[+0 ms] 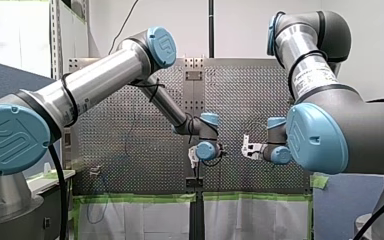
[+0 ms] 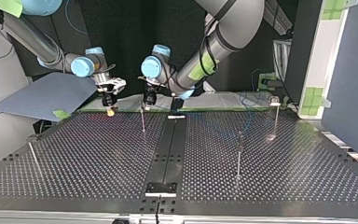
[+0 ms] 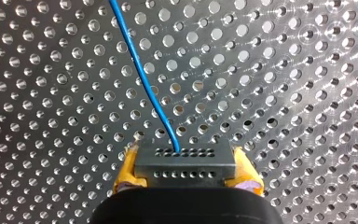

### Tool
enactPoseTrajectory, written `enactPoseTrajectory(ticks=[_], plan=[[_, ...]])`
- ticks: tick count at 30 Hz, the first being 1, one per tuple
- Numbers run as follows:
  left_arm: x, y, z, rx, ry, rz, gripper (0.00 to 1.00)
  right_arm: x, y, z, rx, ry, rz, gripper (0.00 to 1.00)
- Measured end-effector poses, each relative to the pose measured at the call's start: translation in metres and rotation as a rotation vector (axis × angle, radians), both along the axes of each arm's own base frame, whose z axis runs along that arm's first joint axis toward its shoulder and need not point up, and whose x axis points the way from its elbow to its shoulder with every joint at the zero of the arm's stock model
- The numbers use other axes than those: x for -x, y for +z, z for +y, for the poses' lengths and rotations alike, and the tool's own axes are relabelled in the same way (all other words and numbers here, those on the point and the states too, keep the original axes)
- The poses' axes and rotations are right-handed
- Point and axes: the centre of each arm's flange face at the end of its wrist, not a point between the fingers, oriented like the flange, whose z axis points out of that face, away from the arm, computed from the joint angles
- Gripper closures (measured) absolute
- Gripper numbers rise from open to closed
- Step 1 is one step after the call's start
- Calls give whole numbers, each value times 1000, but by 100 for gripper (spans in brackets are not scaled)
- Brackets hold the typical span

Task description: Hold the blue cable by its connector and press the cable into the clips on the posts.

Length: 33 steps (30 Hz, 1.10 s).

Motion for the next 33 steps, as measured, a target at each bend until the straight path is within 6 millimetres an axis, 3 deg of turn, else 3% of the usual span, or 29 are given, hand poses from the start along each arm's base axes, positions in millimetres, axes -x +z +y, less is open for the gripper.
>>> enactPoseTrajectory(ticks=[17, 33], plan=[[-6, 6, -7, 98, -35, -28, 99, 0, 1, -2, 4, 0, -1, 100], [-18, 1, 2, 144, 4, -42, 99, -1, 0, -2, 3, 1, 0, 100]])
